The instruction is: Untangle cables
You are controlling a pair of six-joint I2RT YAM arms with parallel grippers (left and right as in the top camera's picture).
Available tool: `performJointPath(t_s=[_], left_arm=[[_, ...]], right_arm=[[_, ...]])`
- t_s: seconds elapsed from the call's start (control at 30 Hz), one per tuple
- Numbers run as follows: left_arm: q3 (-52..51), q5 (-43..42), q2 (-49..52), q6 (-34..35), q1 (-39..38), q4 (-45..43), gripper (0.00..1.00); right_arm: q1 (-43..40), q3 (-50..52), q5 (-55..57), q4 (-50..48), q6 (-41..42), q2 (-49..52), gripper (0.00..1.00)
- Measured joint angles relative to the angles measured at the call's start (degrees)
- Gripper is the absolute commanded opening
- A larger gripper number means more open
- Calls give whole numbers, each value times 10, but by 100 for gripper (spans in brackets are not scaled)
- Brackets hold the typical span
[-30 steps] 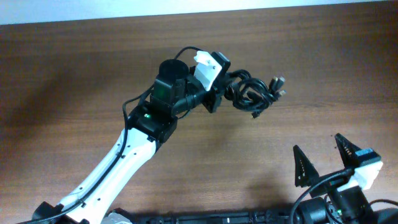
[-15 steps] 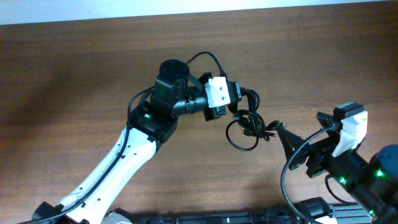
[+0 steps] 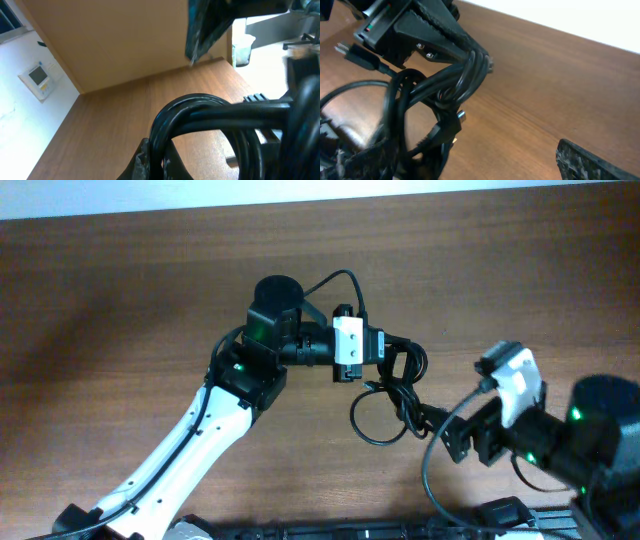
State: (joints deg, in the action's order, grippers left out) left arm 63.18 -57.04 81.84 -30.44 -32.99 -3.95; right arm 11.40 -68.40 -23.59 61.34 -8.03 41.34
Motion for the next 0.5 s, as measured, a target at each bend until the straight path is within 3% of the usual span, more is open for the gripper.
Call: performJointPath(t_s=[0.37,0.5], left_arm=[[0,75,0,3,7,44,0],[0,65,0,3,30,52,0]], right_arm=[[0,0,-50,4,-31,51,96],[0,0,-51,4,-31,51,96]])
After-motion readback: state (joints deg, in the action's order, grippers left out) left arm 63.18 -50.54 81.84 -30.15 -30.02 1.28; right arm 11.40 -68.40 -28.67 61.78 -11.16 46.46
